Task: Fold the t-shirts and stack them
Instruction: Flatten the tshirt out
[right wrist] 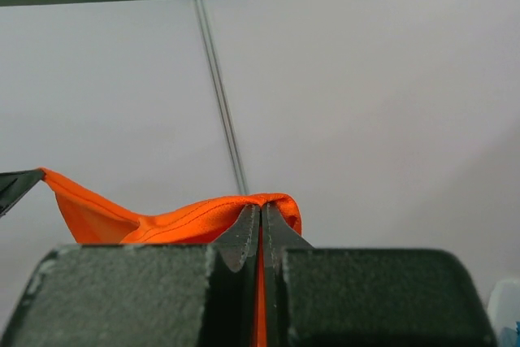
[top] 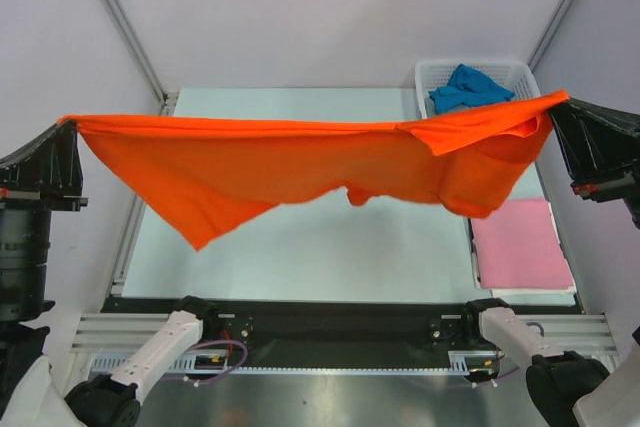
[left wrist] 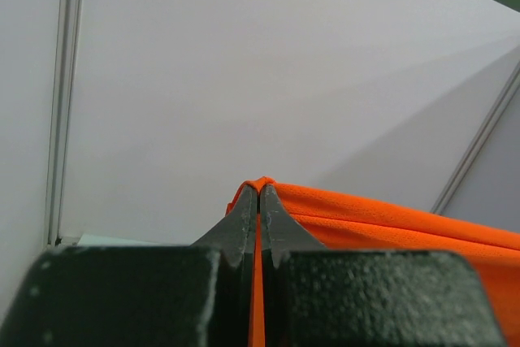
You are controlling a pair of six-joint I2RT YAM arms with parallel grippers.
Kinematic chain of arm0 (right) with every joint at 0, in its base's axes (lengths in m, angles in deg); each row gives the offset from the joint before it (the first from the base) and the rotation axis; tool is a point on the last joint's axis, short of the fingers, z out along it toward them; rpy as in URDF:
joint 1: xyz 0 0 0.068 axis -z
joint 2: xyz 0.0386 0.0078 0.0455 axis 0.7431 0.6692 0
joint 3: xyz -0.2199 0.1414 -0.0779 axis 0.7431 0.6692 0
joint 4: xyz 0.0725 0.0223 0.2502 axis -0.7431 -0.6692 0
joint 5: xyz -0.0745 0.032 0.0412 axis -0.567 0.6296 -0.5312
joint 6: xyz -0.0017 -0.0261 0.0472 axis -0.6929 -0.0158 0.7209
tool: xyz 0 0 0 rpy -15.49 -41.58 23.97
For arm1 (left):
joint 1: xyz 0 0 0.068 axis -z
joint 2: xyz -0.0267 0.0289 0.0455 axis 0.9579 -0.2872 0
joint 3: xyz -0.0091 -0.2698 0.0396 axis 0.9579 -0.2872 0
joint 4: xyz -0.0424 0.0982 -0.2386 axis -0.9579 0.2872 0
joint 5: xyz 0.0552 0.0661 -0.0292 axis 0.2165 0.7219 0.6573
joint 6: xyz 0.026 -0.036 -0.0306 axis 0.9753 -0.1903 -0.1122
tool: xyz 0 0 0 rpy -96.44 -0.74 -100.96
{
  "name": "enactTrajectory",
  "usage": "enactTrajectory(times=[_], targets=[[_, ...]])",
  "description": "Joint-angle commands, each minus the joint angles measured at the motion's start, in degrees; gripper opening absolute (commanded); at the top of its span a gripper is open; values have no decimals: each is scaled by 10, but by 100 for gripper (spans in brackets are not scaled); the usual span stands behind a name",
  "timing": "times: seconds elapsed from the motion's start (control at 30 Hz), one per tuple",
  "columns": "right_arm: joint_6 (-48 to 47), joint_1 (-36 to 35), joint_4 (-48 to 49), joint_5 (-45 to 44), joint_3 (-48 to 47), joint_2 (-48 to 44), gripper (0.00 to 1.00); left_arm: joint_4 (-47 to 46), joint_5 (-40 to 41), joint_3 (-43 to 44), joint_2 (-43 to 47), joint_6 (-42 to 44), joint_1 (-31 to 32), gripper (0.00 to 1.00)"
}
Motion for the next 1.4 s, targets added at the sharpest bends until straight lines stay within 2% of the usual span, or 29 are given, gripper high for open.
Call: enactTrajectory(times=[0.0,0.27,0.63,0.93,1.2,1.37], targets=[[14,2,0,5,-7,33,0,4,-8,15,-33,-11,2,0],[19,2,66,-4,26,78,0,-30,-17,20,-89,-30,2,0],[17,2,181,-13,45,172,0,-117,12,9,-172,5,1,0],[20,3,208,-14,-49,277,0,-183,28,34,-257,37,-6,0],[28,2,206,-5,-29,260,0,-183,17,24,-250,27,-22,0],[32,1,195,-2,-4,207,0,-152,16,11,-213,29,-22,0]])
